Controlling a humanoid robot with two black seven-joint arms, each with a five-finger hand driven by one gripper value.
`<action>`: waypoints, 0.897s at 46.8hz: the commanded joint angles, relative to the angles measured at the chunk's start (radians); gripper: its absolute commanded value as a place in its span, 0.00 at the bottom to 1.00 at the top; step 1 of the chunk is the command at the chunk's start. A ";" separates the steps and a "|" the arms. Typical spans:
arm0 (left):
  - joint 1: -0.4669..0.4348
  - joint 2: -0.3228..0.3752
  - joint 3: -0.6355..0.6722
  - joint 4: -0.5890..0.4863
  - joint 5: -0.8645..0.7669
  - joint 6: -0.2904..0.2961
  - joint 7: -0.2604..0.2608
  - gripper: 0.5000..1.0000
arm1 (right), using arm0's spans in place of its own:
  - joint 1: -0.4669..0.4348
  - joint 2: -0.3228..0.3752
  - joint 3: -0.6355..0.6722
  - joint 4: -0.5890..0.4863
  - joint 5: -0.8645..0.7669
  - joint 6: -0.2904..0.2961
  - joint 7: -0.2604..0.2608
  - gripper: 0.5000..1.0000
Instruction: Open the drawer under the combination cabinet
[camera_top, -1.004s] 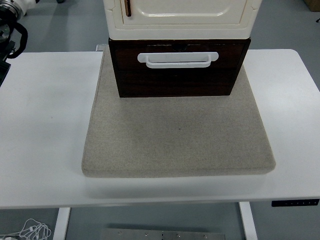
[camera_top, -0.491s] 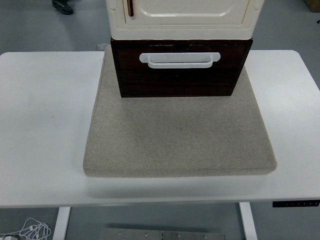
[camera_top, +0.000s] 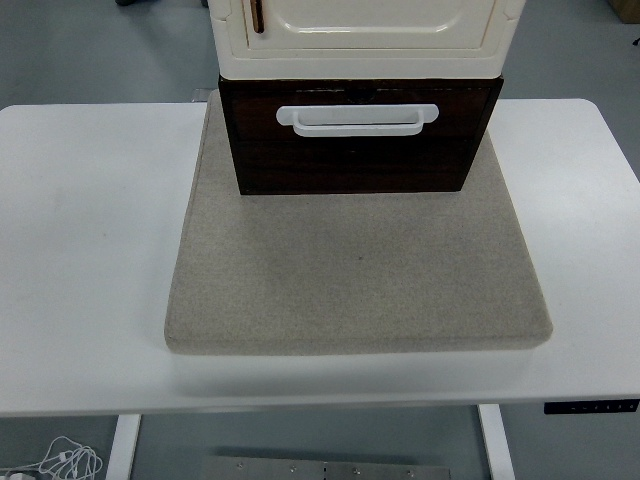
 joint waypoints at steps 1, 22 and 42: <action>-0.010 0.017 0.015 -0.078 0.002 0.037 -0.001 1.00 | 0.000 0.000 0.000 0.000 0.000 0.000 0.000 0.85; -0.174 0.177 0.297 -0.587 0.011 0.043 0.004 1.00 | 0.000 0.000 0.000 0.000 0.000 0.000 0.000 0.85; -0.186 0.124 0.346 -0.810 0.165 0.023 0.139 1.00 | 0.000 0.000 0.000 0.000 0.000 0.000 0.000 0.85</action>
